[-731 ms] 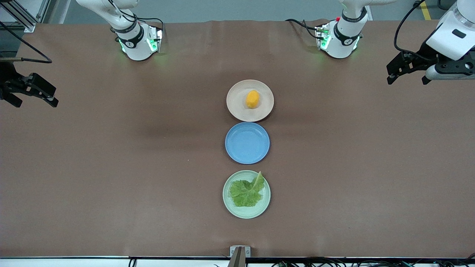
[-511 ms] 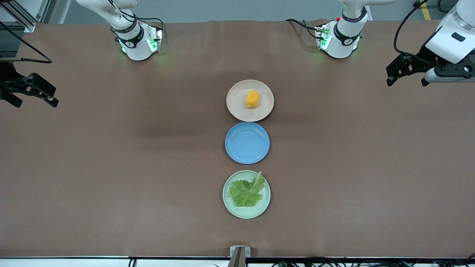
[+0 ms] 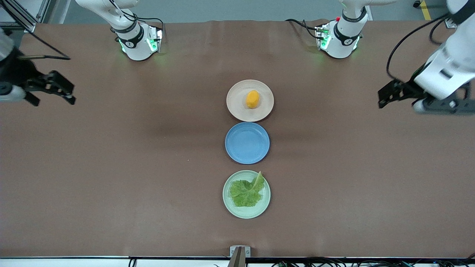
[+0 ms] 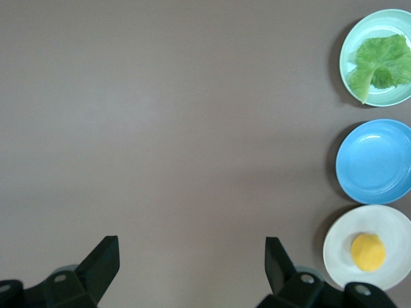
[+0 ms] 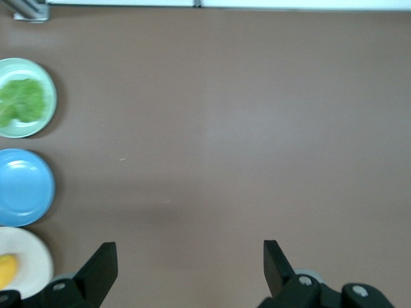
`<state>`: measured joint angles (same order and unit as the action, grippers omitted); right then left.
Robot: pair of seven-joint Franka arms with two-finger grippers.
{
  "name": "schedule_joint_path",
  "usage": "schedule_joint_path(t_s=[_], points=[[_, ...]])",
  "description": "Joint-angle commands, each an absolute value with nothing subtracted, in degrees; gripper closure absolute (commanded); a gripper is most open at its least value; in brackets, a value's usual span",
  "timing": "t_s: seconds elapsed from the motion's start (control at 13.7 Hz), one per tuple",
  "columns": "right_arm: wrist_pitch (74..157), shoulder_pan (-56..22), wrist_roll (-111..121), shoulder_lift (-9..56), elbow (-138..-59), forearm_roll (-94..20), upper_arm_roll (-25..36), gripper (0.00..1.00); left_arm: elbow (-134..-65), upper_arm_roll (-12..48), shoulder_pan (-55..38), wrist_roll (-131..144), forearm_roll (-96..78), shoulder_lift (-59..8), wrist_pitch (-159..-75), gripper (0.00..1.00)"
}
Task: Pick lemon and lettuce from plates
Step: 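Reach the right gripper to the lemon while the left gripper reaches the lettuce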
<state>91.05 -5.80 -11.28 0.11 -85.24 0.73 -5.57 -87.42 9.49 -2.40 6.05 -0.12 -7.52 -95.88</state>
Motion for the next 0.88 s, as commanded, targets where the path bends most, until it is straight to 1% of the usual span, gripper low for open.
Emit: schedule_joint_path(t_s=[0.0, 0.15, 0.22, 0.29, 0.44, 0.58, 0.66, 0.73, 0.8], points=[[90.0, -17.2, -26.9, -0.1, -86.1, 1.1, -5.6, 0.00, -83.4, 9.9, -7.8, 6.5, 1.3, -17.5, -104.6, 0.00], [91.0, -25.8, -33.1, 1.2, -88.7, 1.1, -5.6, 0.00, -82.7, 9.9, -13.0, 7.2, 4.6, -24.0, -110.8, 0.00], [92.9, -29.3, -35.7, 1.7, -90.9, 1.1, -5.6, 0.00, -81.7, 9.9, -14.7, 7.4, 4.9, -27.6, -114.7, 0.00], [96.3, -32.4, -39.3, 1.5, -94.4, 1.0, -5.6, 0.00, -81.6, 9.8, -16.3, 7.4, 4.9, -30.8, -119.0, 0.00], [104.7, -38.5, -46.8, 1.5, -100.9, 1.0, -5.6, 0.00, -81.6, 9.8, -19.4, 7.8, 4.9, -36.8, -130.5, 0.00], [116.0, -43.2, -52.5, 2.6, -107.5, 1.0, -5.6, 0.00, -81.4, 9.5, -21.9, 10.6, 4.8, -43.0, -142.9, 0.00], [119.1, -45.0, -54.0, 3.4, -109.6, 1.0, -5.6, 0.00, -81.0, 9.5, -22.7, 11.8, 4.7, -45.9, -148.7, 0.01], [121.7, -46.6, -55.8, 5.3, -110.6, 1.0, -5.6, 0.00, -80.1, 9.4, -23.5, 12.7, 4.7, -49.1, -153.7, 0.05], [123.7, -48.1, -58.2, 7.4, -110.7, 1.0, -5.6, 0.00, -78.8, 9.2, -24.3, 12.7, 4.9, -51.9, -157.1, 0.16]])
